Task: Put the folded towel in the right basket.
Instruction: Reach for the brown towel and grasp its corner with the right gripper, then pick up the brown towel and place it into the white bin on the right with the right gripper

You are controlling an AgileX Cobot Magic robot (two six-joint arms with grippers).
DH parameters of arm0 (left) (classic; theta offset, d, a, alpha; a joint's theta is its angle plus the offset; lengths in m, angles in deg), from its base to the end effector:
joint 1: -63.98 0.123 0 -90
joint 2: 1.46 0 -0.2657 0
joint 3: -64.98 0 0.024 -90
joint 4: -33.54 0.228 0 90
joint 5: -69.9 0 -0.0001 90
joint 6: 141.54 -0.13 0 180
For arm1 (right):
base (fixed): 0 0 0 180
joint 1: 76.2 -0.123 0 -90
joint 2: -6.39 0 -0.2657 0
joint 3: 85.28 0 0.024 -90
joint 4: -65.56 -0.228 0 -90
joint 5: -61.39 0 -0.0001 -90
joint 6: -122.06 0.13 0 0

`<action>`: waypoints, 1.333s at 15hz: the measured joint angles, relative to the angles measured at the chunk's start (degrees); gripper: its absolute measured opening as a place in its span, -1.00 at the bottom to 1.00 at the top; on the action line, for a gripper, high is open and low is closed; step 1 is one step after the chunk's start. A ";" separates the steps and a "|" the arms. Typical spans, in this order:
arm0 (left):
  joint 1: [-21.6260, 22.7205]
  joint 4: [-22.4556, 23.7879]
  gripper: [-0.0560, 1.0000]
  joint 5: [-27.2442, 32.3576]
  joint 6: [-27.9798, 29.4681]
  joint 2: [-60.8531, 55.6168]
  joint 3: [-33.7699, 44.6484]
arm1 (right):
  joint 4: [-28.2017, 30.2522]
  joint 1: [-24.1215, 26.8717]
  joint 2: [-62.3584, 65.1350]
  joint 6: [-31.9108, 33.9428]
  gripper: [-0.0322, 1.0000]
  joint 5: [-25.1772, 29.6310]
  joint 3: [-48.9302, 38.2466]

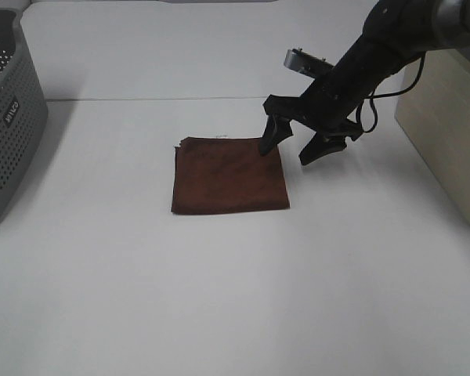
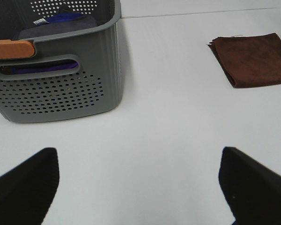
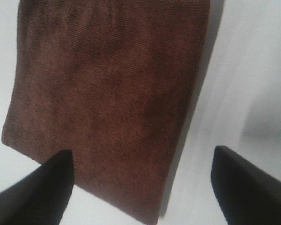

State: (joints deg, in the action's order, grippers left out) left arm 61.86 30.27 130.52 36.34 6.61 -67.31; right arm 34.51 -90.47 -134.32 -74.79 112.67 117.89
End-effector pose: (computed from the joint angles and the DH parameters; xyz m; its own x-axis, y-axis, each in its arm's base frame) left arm 0.0280 -0.0075 0.2506 -0.4430 0.0254 -0.8962 0.0854 0.9962 -0.0140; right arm 0.4239 0.1618 0.0925 -0.9534 -0.1801 -0.2421 -0.2679 0.8744 0.4045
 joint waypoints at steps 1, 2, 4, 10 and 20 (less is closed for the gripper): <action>0.00 0.00 0.77 0.00 0.00 0.00 0.00 | -0.52 0.00 -2.23 0.17 0.53 1.09 1.60; 0.00 0.00 0.77 0.00 0.00 0.00 0.00 | -1.03 0.00 -2.92 0.17 0.53 1.26 2.01; 0.00 0.00 0.77 0.00 0.00 0.00 0.00 | -3.38 0.00 -5.10 0.06 0.53 1.95 2.92; 0.00 0.00 0.77 0.00 0.00 0.00 0.00 | -7.79 -2.41 -7.33 -1.38 -0.09 -0.74 3.55; 0.00 0.00 0.77 0.00 0.00 0.00 0.00 | -3.15 -2.46 1.60 -1.32 -0.92 2.06 3.50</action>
State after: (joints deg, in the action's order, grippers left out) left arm 61.86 30.27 130.52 36.34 6.61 -67.31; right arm 31.36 -92.93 -132.72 -76.10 114.73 121.38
